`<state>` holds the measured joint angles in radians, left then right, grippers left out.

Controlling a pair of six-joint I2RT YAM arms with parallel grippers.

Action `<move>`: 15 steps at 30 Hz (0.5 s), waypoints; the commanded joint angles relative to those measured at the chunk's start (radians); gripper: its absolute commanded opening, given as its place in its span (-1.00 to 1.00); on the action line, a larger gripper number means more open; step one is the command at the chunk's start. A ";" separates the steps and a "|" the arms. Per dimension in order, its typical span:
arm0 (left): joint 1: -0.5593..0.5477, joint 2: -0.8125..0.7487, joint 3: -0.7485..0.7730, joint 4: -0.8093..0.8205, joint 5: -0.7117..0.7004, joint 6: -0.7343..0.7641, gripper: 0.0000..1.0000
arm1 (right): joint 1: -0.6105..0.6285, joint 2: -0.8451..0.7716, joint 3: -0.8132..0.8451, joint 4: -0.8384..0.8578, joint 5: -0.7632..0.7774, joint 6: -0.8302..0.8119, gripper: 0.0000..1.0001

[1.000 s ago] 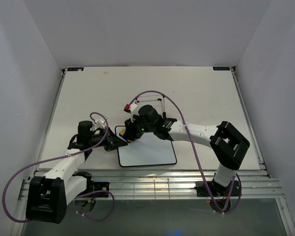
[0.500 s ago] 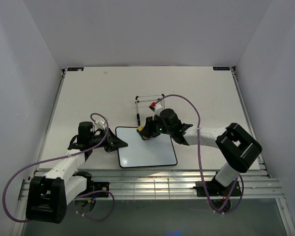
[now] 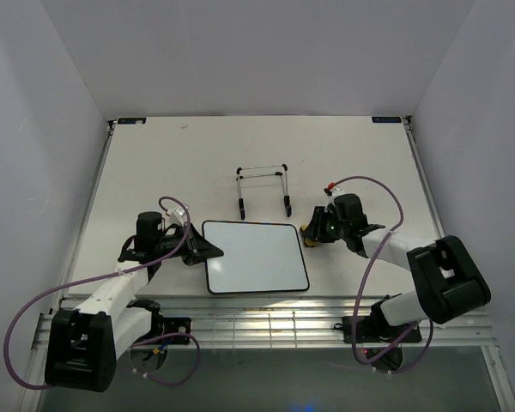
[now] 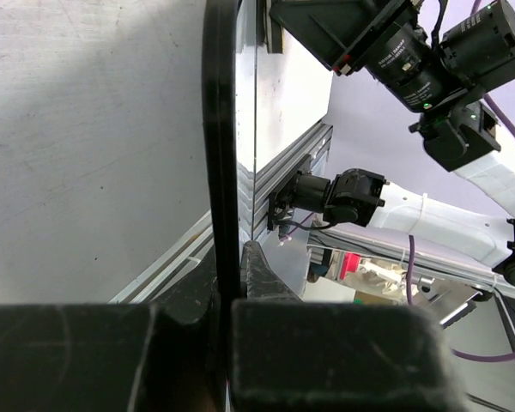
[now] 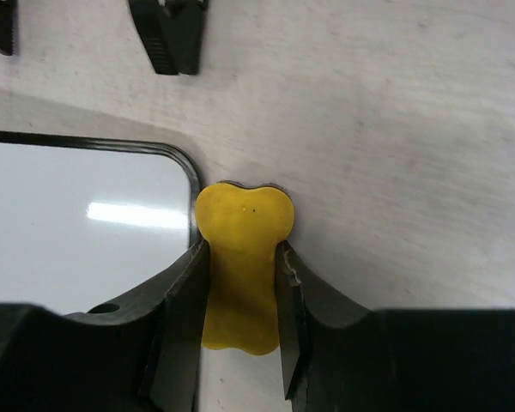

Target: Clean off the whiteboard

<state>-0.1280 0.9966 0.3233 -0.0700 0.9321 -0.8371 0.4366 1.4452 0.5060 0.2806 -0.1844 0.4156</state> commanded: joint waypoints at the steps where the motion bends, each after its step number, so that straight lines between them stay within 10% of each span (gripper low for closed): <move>1: -0.004 -0.033 0.051 0.012 0.011 0.067 -1.00 | -0.067 -0.089 -0.004 -0.239 0.030 -0.057 -0.48; 15: -0.004 -0.208 0.095 0.103 0.059 0.018 -1.00 | -0.285 -0.152 0.169 -0.517 0.416 -0.112 -0.34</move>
<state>-0.1284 0.8425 0.3603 -0.0792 0.9287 -0.7944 0.1566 1.2682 0.6201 -0.1646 0.0677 0.3271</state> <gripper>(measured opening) 0.111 0.391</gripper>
